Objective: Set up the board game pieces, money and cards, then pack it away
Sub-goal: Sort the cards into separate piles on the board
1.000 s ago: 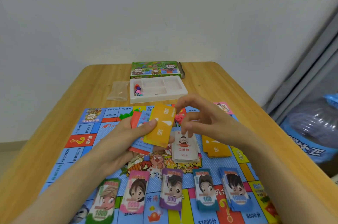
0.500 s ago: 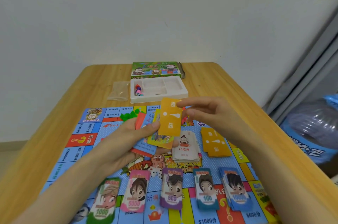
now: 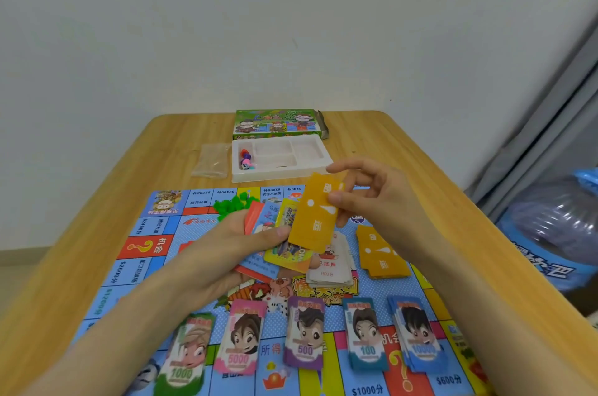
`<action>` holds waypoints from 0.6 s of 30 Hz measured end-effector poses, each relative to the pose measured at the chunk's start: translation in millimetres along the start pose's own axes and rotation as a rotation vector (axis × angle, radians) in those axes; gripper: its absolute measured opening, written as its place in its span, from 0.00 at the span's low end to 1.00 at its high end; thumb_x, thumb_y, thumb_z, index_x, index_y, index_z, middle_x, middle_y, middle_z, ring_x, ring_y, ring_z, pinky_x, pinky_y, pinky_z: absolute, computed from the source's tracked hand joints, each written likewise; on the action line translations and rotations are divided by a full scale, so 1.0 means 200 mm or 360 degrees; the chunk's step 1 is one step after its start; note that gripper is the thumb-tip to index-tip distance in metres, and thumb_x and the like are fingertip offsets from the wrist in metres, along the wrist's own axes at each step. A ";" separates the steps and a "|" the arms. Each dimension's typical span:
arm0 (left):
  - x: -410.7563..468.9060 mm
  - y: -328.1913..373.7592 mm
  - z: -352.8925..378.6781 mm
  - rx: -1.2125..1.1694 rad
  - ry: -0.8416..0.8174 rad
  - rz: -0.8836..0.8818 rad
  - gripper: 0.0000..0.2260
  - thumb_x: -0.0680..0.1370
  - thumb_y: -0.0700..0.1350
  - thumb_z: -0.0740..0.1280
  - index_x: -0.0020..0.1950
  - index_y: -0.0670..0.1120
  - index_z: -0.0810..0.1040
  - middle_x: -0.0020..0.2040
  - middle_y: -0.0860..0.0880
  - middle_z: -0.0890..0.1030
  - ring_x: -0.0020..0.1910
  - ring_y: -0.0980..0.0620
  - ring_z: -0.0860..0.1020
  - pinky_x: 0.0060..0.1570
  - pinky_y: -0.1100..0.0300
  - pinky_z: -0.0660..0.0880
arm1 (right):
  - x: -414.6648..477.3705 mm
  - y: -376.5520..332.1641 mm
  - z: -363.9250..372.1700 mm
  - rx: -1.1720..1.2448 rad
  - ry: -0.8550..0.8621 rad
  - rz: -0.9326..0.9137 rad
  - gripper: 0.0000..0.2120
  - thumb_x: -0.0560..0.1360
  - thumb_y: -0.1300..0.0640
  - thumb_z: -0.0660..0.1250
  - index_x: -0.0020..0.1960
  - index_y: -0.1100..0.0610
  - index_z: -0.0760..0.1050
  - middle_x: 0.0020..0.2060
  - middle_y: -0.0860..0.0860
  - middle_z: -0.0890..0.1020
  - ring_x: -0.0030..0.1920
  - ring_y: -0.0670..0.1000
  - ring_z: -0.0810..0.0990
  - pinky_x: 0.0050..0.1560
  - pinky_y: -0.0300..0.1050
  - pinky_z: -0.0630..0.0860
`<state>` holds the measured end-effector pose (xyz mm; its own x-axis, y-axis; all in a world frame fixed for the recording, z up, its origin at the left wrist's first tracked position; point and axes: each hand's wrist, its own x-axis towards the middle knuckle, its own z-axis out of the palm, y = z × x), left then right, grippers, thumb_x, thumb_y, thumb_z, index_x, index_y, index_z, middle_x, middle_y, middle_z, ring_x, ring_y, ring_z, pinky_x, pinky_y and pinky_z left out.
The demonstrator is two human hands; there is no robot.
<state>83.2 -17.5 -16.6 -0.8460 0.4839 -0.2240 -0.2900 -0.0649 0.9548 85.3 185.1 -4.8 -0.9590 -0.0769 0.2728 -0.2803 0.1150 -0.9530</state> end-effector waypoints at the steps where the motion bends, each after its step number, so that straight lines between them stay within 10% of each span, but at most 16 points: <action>1: 0.00 0.00 0.00 -0.0012 0.0002 0.0000 0.15 0.68 0.41 0.67 0.55 0.43 0.78 0.51 0.44 0.84 0.49 0.44 0.83 0.47 0.54 0.81 | 0.00 0.00 0.00 -0.0009 0.0004 -0.0006 0.10 0.70 0.67 0.69 0.48 0.56 0.77 0.32 0.55 0.75 0.26 0.49 0.80 0.31 0.39 0.77; 5: -0.01 0.01 0.02 -0.0076 -0.0026 -0.0002 0.10 0.69 0.41 0.66 0.49 0.44 0.79 0.47 0.44 0.85 0.43 0.46 0.84 0.36 0.59 0.81 | 0.00 -0.01 0.01 -0.0036 0.0002 0.0011 0.09 0.73 0.69 0.65 0.47 0.56 0.75 0.35 0.59 0.74 0.26 0.47 0.80 0.29 0.37 0.77; 18: 0.01 0.01 0.00 0.0140 0.0324 -0.0069 0.09 0.74 0.36 0.68 0.53 0.42 0.77 0.48 0.43 0.85 0.45 0.45 0.84 0.50 0.51 0.79 | 0.02 -0.04 -0.17 -0.0125 0.0013 0.0442 0.03 0.76 0.61 0.65 0.49 0.56 0.75 0.31 0.50 0.80 0.28 0.47 0.77 0.28 0.37 0.71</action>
<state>80.0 -16.9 -15.9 -0.9090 0.2978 -0.2918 -0.2956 0.0331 0.9547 81.7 217.8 7.6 -0.9997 -0.0240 0.0041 -0.0089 0.2067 -0.9784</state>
